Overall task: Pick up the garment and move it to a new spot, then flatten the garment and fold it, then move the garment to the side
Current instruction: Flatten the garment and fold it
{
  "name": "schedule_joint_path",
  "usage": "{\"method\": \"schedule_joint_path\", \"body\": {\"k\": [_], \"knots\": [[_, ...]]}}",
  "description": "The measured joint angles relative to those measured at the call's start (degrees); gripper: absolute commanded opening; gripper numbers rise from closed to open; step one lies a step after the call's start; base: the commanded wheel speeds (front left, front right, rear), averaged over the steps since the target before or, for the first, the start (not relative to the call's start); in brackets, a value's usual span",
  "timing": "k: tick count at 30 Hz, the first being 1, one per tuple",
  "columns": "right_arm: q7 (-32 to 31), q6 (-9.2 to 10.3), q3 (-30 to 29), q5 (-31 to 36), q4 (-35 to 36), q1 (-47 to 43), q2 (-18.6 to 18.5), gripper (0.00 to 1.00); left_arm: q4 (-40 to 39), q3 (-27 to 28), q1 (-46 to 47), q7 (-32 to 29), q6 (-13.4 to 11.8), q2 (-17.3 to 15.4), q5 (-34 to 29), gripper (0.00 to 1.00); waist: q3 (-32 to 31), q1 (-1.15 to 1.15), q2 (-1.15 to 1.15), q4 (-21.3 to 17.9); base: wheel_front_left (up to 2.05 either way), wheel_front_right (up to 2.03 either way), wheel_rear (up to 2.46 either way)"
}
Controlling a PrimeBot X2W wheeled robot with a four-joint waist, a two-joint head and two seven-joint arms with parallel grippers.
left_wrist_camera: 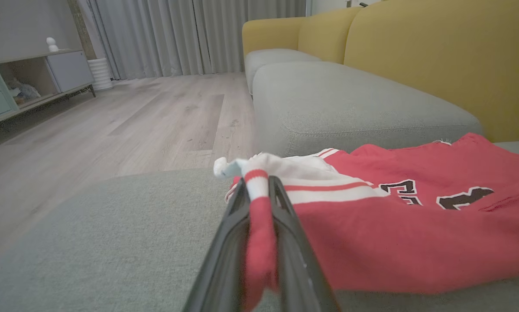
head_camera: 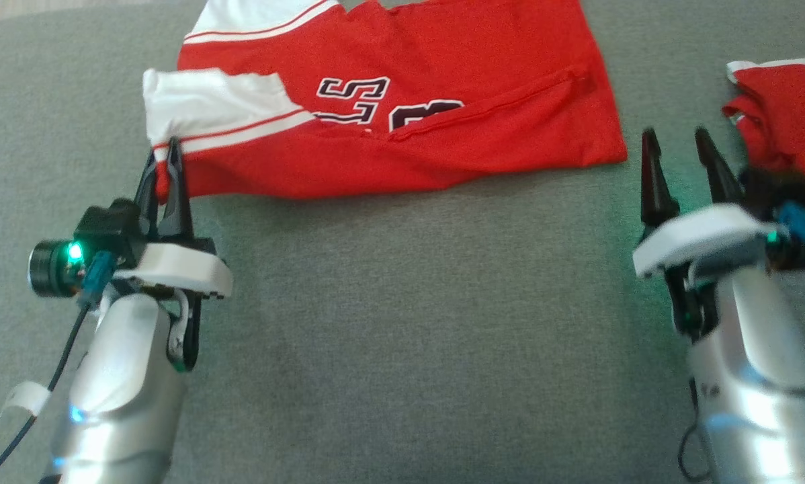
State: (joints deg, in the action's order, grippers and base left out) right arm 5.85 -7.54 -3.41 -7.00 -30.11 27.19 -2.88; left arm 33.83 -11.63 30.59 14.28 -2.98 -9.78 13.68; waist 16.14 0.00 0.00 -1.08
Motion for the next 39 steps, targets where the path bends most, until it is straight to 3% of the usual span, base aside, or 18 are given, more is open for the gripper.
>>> {"method": "schedule_joint_path", "body": {"k": [7,14,15,16,17,18,27,34,39], "knots": [[-7.9,0.0,-1.1,3.1,-9.6,8.0,0.0,1.0,-2.6,-1.8,0.3,0.0,1.0,0.0,-1.0,0.0,1.0,0.0,0.0,1.7,0.0,0.0,0.0],[-12.0,0.0,-3.4,11.3,-19.2,12.2,-0.2,1.0,-3.2,-3.7,0.9,0.2,1.8,0.9,-1.7,0.0,1.9,-0.01,0.0,3.7,0.0,0.0,0.0],[-12.4,0.0,-3.6,12.4,-20.0,13.3,-0.3,0.87,-3.3,-3.8,0.9,0.2,1.8,1.1,-1.8,0.0,2.0,-0.01,0.0,3.9,0.0,0.0,0.0],[-12.9,0.0,-3.8,13.4,-20.9,14.2,-0.3,0.55,-3.3,-3.8,0.9,0.2,1.8,1.1,-2.0,0.0,2.1,0.0,0.0,4.1,0.0,0.0,0.0],[-13.1,0.0,-3.9,14.3,-21.6,15.0,-0.4,0.13,-3.3,-3.9,0.9,0.2,1.8,1.1,-2.2,0.0,2.1,0.0,0.0,4.2,0.0,0.0,0.0],[-13.2,0.0,-3.8,15.2,-22.2,15.5,-0.4,0.0,-3.3,-3.9,0.9,0.2,1.8,1.1,-2.2,0.0,2.1,0.0,0.0,4.3,0.0,0.0,0.0],[-8.7,0.0,-6.9,18.0,-23.8,15.2,-0.1,0.0,-0.1,-3.7,0.1,0.1,1.7,-1.5,-2.3,0.0,-0.7,0.0,0.0,3.2,0.0,0.0,0.0],[-7.5,0.0,-4.4,12.2,-24.1,11.5,0.1,0.0,2.4,-5.0,-6.4,-1.7,2.6,-4.0,-2.7,0.0,-5.9,-0.01,0.0,1.2,0.0,0.0,0.0],[-12.4,0.0,-2.1,5.8,-24.1,5.3,0.2,0.0,2.2,-5.5,-12.1,-4.6,3.6,-4.6,-2.3,0.0,-10.7,-0.02,0.0,0.1,0.0,0.0,0.0]]}}
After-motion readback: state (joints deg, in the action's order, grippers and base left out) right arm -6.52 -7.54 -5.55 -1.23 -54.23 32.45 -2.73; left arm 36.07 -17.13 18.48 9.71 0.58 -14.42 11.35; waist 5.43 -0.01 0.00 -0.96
